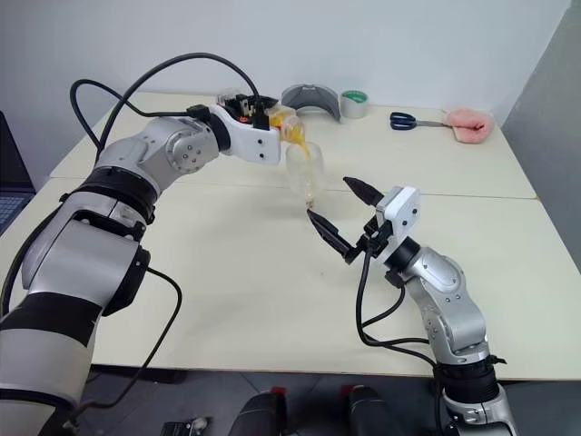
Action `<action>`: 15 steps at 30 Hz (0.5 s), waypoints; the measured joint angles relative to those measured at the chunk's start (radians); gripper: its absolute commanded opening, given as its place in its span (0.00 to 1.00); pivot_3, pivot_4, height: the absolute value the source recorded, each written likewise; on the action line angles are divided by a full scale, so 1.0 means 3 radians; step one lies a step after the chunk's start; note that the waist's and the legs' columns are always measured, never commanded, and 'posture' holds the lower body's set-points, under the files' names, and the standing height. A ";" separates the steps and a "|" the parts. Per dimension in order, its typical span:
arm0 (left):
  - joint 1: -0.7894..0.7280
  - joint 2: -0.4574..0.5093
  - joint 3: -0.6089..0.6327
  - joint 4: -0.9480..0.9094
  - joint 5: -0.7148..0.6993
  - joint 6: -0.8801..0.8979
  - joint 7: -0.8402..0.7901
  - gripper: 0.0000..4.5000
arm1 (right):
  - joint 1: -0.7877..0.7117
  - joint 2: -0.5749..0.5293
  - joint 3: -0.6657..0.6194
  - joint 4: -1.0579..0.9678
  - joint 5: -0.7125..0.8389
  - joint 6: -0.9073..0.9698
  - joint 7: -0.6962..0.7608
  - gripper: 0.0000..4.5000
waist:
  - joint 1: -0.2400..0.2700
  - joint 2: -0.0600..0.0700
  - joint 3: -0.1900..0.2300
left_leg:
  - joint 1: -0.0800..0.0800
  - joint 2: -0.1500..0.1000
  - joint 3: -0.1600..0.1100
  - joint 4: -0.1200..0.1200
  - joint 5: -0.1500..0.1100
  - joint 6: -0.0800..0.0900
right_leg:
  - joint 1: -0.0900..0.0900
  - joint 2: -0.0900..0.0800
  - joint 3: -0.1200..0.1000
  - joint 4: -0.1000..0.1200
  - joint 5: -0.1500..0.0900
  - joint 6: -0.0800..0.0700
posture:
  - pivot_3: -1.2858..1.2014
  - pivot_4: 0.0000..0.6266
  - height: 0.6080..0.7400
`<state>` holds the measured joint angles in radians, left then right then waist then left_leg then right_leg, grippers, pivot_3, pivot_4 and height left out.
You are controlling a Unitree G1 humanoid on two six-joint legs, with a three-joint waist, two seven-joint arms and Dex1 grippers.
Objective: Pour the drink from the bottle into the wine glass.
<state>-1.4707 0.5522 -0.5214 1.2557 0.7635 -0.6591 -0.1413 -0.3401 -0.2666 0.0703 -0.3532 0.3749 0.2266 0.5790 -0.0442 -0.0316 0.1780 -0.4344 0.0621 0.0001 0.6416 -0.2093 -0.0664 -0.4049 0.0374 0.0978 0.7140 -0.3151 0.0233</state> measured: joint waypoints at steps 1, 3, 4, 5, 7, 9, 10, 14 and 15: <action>-0.0019 0.0000 -0.0004 0.0001 0.0004 0.0000 0.0010 0.39 | 0.0000 0.0000 0.0000 0.0000 0.0000 -0.0004 -0.0002 1.00 | 0.0000 0.0000 0.0000 | 0.0000 0.0000 0.0000 0.0000 0.0000 0.0000 | 0.0000 0.0000 0.0000 0.0000 0.0000 0.0000 | 0.52 0.24 1.00; -0.0029 0.0000 -0.0014 0.0003 0.0018 -0.0002 0.0038 0.39 | 0.0000 0.0000 -0.0001 0.0000 0.0000 -0.0010 -0.0013 1.00 | 0.0000 0.0000 0.0000 | 0.0001 0.0000 0.0001 0.0000 0.0000 0.0000 | 0.0000 0.0000 0.0000 0.0001 0.0000 0.0000 | 0.52 0.24 1.00; -0.0029 0.0000 -0.0023 0.0012 0.0024 -0.0003 0.0047 0.39 | 0.0000 0.0000 -0.0001 0.0000 0.0000 -0.0011 -0.0023 1.00 | 0.0000 0.0000 0.0000 | 0.0001 0.0000 0.0001 0.0000 0.0000 0.0000 | 0.0000 0.0000 0.0000 0.0002 0.0000 0.0000 | 0.52 0.24 1.00; -0.0029 0.0000 -0.0041 0.0022 0.0031 -0.0004 0.0054 0.39 | 0.0001 0.0001 -0.0003 0.0000 0.0000 -0.0012 -0.0037 1.00 | 0.0000 0.0000 0.0000 | 0.0001 0.0000 0.0000 0.0001 0.0000 0.0000 | 0.0000 0.0000 0.0000 0.0002 0.0000 0.0000 | 0.52 0.24 1.00; -0.0029 0.0005 -0.0052 0.0034 0.0058 -0.0003 0.0064 0.39 | 0.0004 0.0005 -0.0008 0.0000 -0.0001 -0.0023 -0.0054 1.00 | 0.0000 0.0000 0.0000 | 0.0000 0.0000 0.0001 0.0001 0.0000 0.0000 | 0.0000 0.0000 0.0000 0.0002 0.0000 0.0000 | 0.52 0.24 1.00; -0.0029 0.0012 -0.0069 0.0040 0.0071 -0.0001 0.0070 0.39 | 0.0007 0.0013 -0.0016 0.0000 -0.0001 -0.0046 -0.0064 1.00 | 0.0000 0.0000 0.0000 | 0.0000 0.0000 0.0001 0.0002 0.0000 0.0000 | 0.0000 0.0000 0.0000 0.0002 0.0000 0.0000 | 0.52 0.24 1.00; -0.0029 0.0014 -0.0070 0.0042 0.0073 0.0000 0.0070 0.39 | 0.0009 0.0016 -0.0022 0.0000 -0.0002 -0.0059 -0.0067 1.00 | 0.0001 0.0000 0.0000 | 0.0000 0.0000 0.0000 0.0002 0.0000 0.0000 | 0.0000 0.0000 0.0000 0.0002 0.0000 0.0000 | 0.52 0.24 1.00; -0.0046 0.0016 -0.0081 0.0047 0.0093 0.0004 0.0075 0.39 | 0.0014 0.0021 -0.0026 0.0000 -0.0003 -0.0081 -0.0091 1.00 | 0.0001 0.0000 0.0000 | 0.0000 0.0000 0.0000 0.0003 0.0000 0.0000 | 0.0000 0.0000 0.0000 0.0003 0.0000 0.0000 | 0.52 0.24 1.00; -0.0059 0.0017 -0.0086 0.0049 0.0098 0.0006 0.0079 0.39 | 0.0015 0.0021 -0.0026 0.0000 -0.0003 -0.0082 -0.0096 1.00 | 0.0002 0.0000 0.0000 | 0.0000 0.0000 0.0001 0.0003 0.0000 0.0000 | 0.0000 0.0000 0.0000 0.0003 0.0000 0.0000 | 0.52 0.24 1.00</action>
<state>-1.4883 0.5573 -0.5473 1.2705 0.7929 -0.6574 -0.1176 -0.3355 -0.2603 0.0625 -0.3531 0.3741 0.2019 0.5501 -0.0438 -0.0316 0.1780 -0.4343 0.0621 0.0003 0.6425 -0.2092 -0.0665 -0.4049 0.0373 0.0978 0.7149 -0.3151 0.0233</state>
